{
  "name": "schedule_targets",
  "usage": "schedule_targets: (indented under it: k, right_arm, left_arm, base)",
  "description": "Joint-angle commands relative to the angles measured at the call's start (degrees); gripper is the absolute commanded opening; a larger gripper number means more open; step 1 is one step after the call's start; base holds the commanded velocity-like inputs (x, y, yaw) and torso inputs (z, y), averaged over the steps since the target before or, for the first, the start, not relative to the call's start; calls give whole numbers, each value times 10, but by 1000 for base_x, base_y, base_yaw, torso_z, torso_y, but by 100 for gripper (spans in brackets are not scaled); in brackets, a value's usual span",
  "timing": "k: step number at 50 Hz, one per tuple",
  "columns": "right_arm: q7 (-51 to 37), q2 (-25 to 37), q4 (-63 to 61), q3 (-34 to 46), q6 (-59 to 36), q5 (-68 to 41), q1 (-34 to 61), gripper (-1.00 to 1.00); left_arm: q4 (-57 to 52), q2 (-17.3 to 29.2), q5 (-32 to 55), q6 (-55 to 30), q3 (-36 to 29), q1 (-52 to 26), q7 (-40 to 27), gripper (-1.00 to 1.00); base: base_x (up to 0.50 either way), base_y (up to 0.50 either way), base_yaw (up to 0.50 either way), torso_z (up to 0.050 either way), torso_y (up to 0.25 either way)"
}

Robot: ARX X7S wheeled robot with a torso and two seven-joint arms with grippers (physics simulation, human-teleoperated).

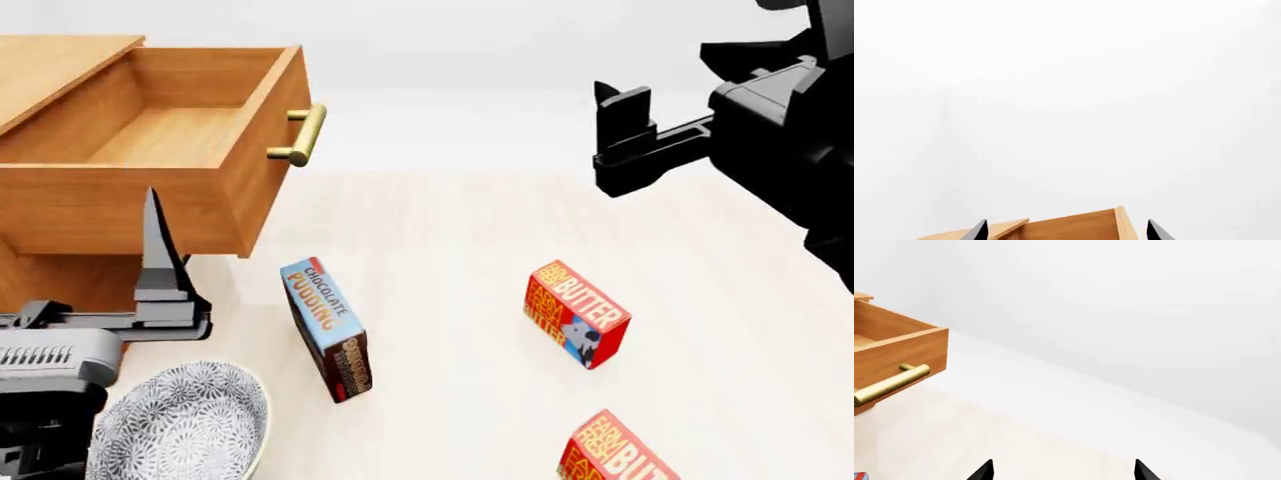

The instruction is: Put the butter at the front in the top drawer of the cabinet and close it.

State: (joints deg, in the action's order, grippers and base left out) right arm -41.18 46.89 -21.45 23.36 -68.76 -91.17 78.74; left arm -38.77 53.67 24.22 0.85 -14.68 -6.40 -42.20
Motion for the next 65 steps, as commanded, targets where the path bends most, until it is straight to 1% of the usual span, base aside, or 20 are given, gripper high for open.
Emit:
schedule_targets:
  k: [1, 8, 15, 19, 26, 28, 33, 46, 56, 65]
  right_arm:
    - [29, 21, -25, 5, -18, -7, 6, 100]
    - [76, 37, -27, 29, -57, 7, 28, 100]
    - [147, 37, 10, 56, -85, 30, 48, 100]
    - [202, 38, 38, 75, -95, 61, 63, 100]
    - [323, 38, 98, 133, -139, 102, 104, 100]
    - [357, 32, 118, 152, -137, 126, 111, 100]
    - [403, 14, 177, 187, -116, 180, 121, 100]
    - [444, -15, 276, 242, -51, 264, 88, 100]
    - [451, -55, 364, 275, -15, 320, 80, 100]
    - [490, -104, 463, 320, 30, 380, 85, 100]
  left_arm:
    - [-2, 13, -3, 18, 0, 24, 15, 100]
    - [6, 18, -4, 20, 3, 25, 20, 100]
    - [30, 6, -14, 34, -7, 17, 36, 100]
    - [34, 5, -16, 43, -7, 20, 40, 100]
    - [43, 2, -17, 58, -6, 30, 43, 100]
    - [45, 0, -19, 60, -8, 29, 45, 100]
    - [48, -4, -20, 68, -10, 32, 50, 100]
    - [68, -20, -28, 82, -21, 35, 58, 100]
    - [80, -32, -34, 86, -31, 26, 68, 100]
    - [93, -43, -38, 96, -40, 20, 78, 100]
  base:
    - [0, 0, 0, 0, 0]
    - [0, 0, 0, 0, 0]
    - [0, 0, 0, 0, 0]
    - [0, 0, 0, 0, 0]
    - [0, 0, 0, 0, 0]
    - [0, 0, 0, 0, 0]
    - [0, 0, 0, 0, 0]
    - [0, 0, 0, 0, 0]
    - [0, 0, 0, 0, 0]
    - [0, 0, 0, 0, 0]
